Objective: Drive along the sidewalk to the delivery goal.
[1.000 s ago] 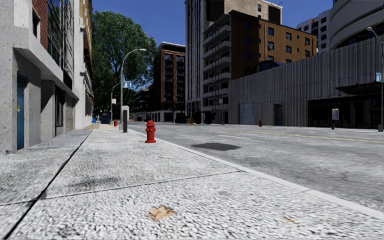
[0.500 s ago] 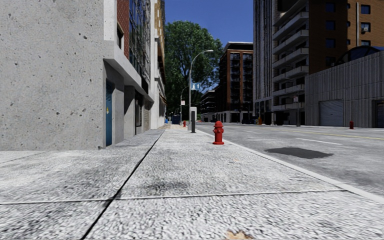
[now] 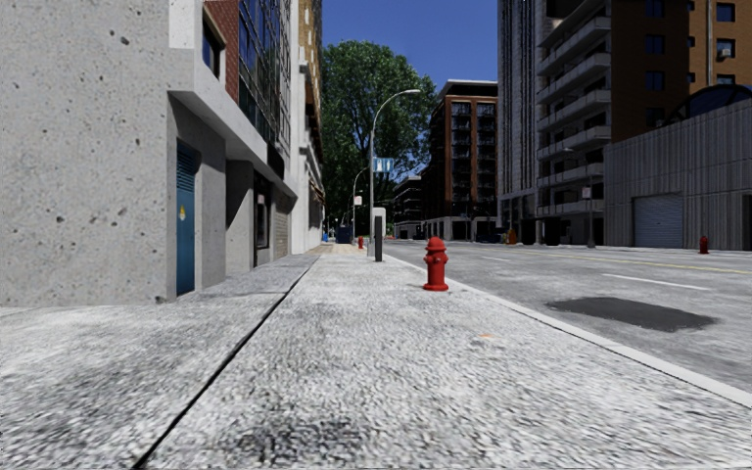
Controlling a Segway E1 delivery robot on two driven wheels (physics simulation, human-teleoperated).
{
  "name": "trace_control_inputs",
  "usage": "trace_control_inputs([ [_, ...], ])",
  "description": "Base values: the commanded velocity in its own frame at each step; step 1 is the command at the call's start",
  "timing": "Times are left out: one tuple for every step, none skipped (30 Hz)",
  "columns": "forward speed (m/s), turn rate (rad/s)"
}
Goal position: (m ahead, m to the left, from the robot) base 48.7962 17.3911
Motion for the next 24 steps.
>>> trace_control_inputs([
  [2.0,0.0],
  [2.0,0.0],
  [2.0,0.0],
  [2.0,0.0],
  [2.0,0.0],
  [2.0,0.0],
  [2.0,0.0],
  [2.0,0.0],
  [2.0,0.0],
  [2.0,0.0],
  [2.0,0.0],
  [2.0,0.0],
  [2.0,0.0],
  [2.0,0.0],
  [2.0,0.0],
  [2.0,0.0],
  [2.0,0.0],
  [2.0,0.0],
  [2.0,0.0],
  [2.0,0.0],
  [2.0,0.0],
  [2.0,0.0],
  [2.0,0.0],
  [2.0,0.0],
])
